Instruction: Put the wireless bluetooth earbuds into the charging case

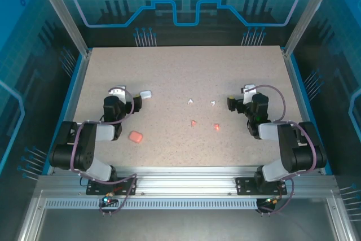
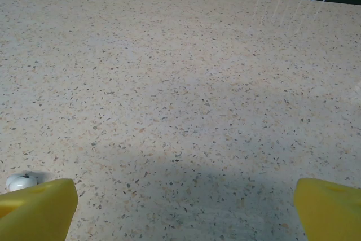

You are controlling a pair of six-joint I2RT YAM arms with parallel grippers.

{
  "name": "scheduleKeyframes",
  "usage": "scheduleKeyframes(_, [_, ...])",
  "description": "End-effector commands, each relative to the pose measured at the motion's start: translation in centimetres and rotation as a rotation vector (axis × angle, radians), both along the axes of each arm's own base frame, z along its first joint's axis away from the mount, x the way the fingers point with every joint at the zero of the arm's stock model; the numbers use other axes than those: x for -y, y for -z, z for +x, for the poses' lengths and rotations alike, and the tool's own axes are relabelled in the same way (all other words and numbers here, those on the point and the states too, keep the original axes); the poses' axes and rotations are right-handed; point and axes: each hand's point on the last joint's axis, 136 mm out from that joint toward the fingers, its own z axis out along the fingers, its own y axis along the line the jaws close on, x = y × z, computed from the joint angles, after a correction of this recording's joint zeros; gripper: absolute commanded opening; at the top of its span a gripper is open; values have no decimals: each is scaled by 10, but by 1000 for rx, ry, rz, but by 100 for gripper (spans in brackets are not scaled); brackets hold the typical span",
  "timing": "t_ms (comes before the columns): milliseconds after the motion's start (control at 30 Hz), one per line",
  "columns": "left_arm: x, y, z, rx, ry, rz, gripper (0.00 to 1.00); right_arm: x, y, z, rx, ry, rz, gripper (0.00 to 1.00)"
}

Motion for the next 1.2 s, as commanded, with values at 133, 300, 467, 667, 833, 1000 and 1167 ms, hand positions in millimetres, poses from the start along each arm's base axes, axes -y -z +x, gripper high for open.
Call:
scheduleKeyframes(133, [2, -4, 4, 10, 17, -15, 99, 3, -3, 4, 10, -5, -2, 100])
scheduleKeyframes(300, [2, -4, 5, 7, 18, -16, 99, 3, -4, 5, 10, -5, 1, 100])
scheduleKeyframes(467, [2, -4, 5, 6, 16, -15, 99, 4, -3, 4, 8, -13, 17, 100])
scheduleKeyframes(667, [2, -4, 5, 5, 16, -19, 99, 5, -5, 4, 11, -22, 34, 100])
scheduleKeyframes(833, [-1, -7, 5, 6, -4, -15, 99, 9, -22, 7, -43, 5, 34, 100])
scheduleKeyframes(1000, [-11, -26, 7, -20, -65, -5, 99, 24, -91, 6, -10, 117, 111, 100])
scheduleKeyframes(1167, [-11, -65, 0, 10, -119, -15, 99, 34, -135, 3, -25, 232, 313, 100])
